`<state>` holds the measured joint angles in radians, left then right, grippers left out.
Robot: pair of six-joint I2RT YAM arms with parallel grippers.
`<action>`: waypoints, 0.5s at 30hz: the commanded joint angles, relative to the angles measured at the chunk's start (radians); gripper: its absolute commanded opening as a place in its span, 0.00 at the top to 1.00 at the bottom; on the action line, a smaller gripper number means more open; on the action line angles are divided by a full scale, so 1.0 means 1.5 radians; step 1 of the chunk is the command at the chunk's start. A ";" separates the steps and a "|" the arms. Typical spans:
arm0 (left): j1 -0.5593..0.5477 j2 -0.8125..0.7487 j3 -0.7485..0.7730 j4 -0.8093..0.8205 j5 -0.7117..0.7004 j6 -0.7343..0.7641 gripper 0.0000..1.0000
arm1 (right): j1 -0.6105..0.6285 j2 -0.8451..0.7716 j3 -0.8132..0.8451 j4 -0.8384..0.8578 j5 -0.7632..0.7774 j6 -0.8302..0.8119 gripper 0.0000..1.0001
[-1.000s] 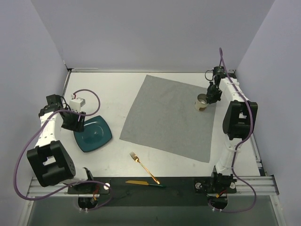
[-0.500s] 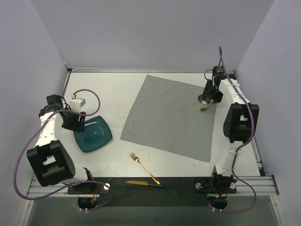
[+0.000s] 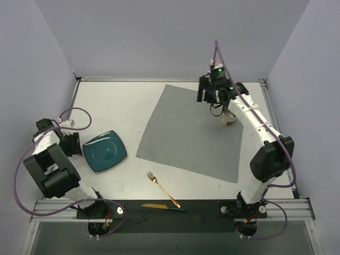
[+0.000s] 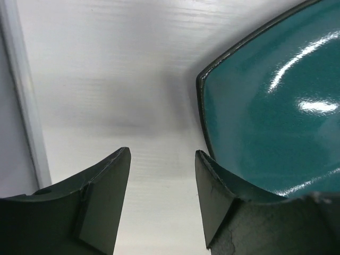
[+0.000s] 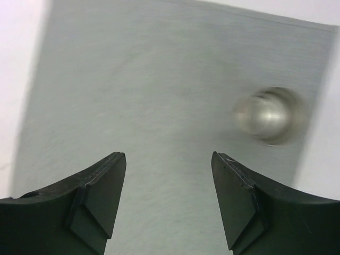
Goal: Set the dinner table for one person
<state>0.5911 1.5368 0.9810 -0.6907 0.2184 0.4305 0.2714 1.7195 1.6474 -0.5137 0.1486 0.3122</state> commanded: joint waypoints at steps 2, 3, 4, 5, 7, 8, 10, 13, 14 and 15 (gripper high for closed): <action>0.001 0.041 -0.021 0.049 0.049 -0.025 0.39 | 0.166 0.051 0.005 0.062 -0.253 0.048 0.34; 0.001 0.049 -0.020 0.049 0.059 -0.024 0.39 | 0.184 0.090 0.014 0.072 -0.282 0.075 0.34; 0.000 0.052 -0.018 0.049 0.068 -0.023 0.40 | 0.221 0.109 0.021 0.094 -0.311 0.083 0.34; -0.002 0.055 -0.015 0.048 0.079 -0.023 0.40 | 0.238 0.146 0.035 0.105 -0.342 0.096 0.34; -0.020 0.071 -0.011 0.046 0.088 -0.029 0.44 | 0.274 0.180 0.041 0.152 -0.376 0.137 0.34; -0.029 0.077 -0.009 0.045 0.086 -0.032 0.45 | 0.301 0.196 0.043 0.170 -0.405 0.157 0.35; -0.054 0.093 -0.003 0.045 0.090 -0.039 0.48 | 0.327 0.243 0.048 0.229 -0.426 0.205 0.35; -0.076 0.103 0.008 0.048 0.101 -0.045 0.48 | 0.357 0.304 0.068 0.269 -0.443 0.251 0.35; -0.077 0.105 0.011 0.046 0.105 -0.045 0.48 | 0.361 0.328 0.070 0.280 -0.447 0.285 0.36; -0.078 0.110 0.014 0.044 0.110 -0.047 0.48 | 0.361 0.337 0.067 0.301 -0.447 0.303 0.36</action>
<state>0.5037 1.6657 0.9764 -0.6342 0.3012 0.3843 0.7979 2.1902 1.6936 -0.1944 -0.4351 0.5980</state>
